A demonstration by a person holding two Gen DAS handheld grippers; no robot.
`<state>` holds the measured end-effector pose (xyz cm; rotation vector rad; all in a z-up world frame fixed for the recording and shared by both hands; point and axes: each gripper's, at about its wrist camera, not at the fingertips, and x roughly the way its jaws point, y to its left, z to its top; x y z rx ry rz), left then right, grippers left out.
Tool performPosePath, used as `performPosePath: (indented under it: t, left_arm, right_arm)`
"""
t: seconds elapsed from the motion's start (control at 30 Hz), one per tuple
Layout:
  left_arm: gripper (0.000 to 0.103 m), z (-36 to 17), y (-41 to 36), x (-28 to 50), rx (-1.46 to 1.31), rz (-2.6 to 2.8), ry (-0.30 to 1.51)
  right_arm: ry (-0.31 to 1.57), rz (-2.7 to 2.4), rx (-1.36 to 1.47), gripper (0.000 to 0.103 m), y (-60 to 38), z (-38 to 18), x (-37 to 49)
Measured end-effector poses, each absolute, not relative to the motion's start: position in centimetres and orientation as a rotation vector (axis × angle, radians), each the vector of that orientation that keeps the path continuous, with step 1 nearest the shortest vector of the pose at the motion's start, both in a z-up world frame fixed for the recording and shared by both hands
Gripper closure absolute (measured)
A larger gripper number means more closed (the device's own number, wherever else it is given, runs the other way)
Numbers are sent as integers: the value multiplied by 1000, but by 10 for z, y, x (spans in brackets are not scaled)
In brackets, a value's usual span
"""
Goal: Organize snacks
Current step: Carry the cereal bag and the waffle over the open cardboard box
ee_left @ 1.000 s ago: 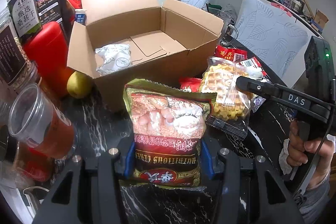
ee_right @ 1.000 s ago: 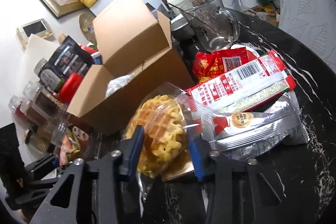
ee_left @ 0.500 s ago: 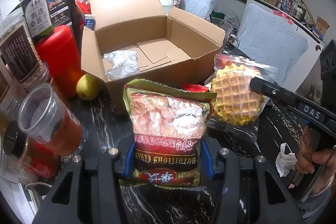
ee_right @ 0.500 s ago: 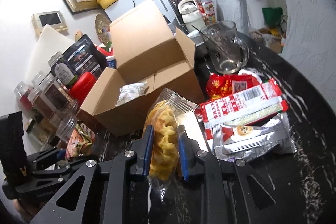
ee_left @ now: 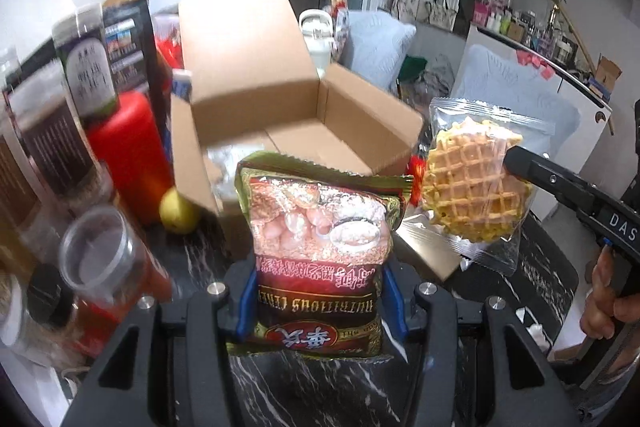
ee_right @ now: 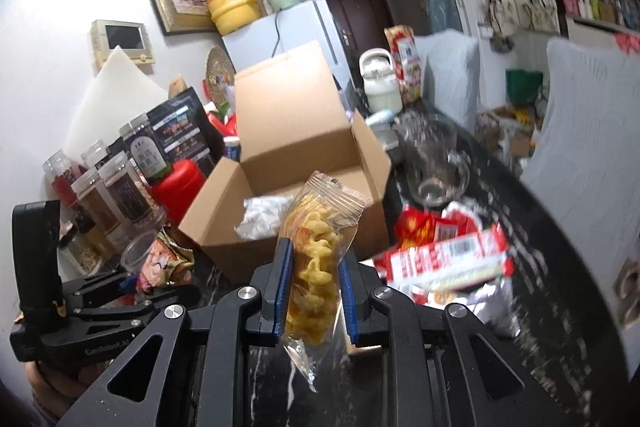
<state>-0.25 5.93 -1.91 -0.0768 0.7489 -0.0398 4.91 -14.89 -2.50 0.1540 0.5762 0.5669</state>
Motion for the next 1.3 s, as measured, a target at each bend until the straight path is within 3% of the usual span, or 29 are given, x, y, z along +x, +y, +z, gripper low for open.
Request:
performPosePath:
  t: [0.67, 1.3]
  left_arm:
    - [53, 39, 78, 72, -78, 23, 626]
    - [53, -24, 94, 186, -49, 79, 784]
  right_arm:
    - [428, 598, 33, 81, -107, 44, 126]
    - [557, 614, -32, 82, -61, -8, 226]
